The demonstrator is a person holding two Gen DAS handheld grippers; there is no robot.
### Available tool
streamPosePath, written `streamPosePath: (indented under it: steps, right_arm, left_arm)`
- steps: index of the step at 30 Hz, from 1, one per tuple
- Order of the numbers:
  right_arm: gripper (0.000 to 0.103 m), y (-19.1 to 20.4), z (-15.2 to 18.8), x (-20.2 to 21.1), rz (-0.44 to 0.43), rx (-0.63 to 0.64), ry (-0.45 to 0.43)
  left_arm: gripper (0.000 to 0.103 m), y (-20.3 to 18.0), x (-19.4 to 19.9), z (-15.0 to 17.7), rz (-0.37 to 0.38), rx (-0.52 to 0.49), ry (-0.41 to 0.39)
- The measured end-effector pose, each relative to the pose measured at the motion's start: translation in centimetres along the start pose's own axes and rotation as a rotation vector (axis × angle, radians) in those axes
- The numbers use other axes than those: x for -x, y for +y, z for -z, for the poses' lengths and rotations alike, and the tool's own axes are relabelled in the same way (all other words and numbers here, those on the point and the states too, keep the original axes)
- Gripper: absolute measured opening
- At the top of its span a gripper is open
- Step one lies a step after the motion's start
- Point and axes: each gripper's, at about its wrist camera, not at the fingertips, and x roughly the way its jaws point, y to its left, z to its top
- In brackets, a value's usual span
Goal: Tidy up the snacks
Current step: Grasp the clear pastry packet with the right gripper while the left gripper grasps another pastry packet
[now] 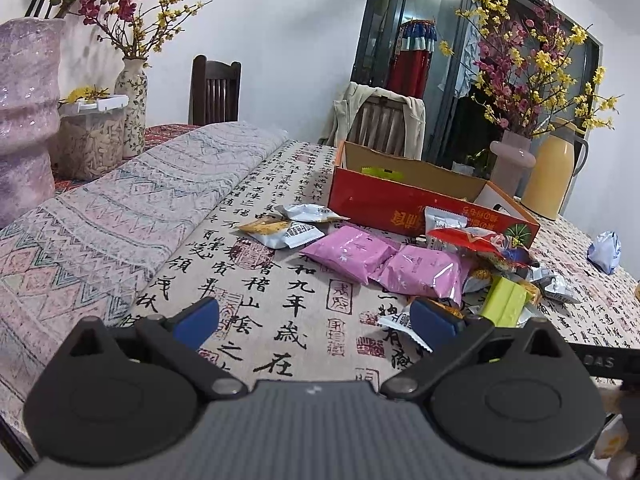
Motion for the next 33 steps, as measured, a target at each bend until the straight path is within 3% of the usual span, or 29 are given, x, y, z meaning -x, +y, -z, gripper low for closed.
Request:
streamPosePath:
  steps: [1,6,12,27,30,33]
  right_arm:
    - [0.078,0.1,-0.1,-0.3,0.002,0.006,-0.006]
    - [0.050,0.4,0.1,-0.7,0.003,0.074,-0.025]
    - [0.036,-0.8,0.5,0.0,-0.045,0.110,-0.053]
    - [0.017,-3.7,0.1,1.4,-0.126,0.101,-0.153]
    - [0.017,-4.2,0.0,1.3,-0.133,0.092,-0.159]
    - [0.017,-4.5,0.0,1.1,-0.140,0.091,-0.161]
  left_arm:
    - [0.103,0.1,0.0,0.0,-0.003,0.004,-0.001]
    - [0.103,0.1,-0.1,0.0,-0.003,0.003,0.001]
    - [0.103,-1.0,-1.4,0.2,0.010,-0.029,0.036]
    - [0.103,-6.1,-6.3,-0.4,0.096,-0.168,0.140]
    - [0.097,-6.8,-7.4,-0.5,0.102,-0.188,0.162]
    - [0.079,-7.2,-8.3,-0.4,0.125,-0.206,0.194]
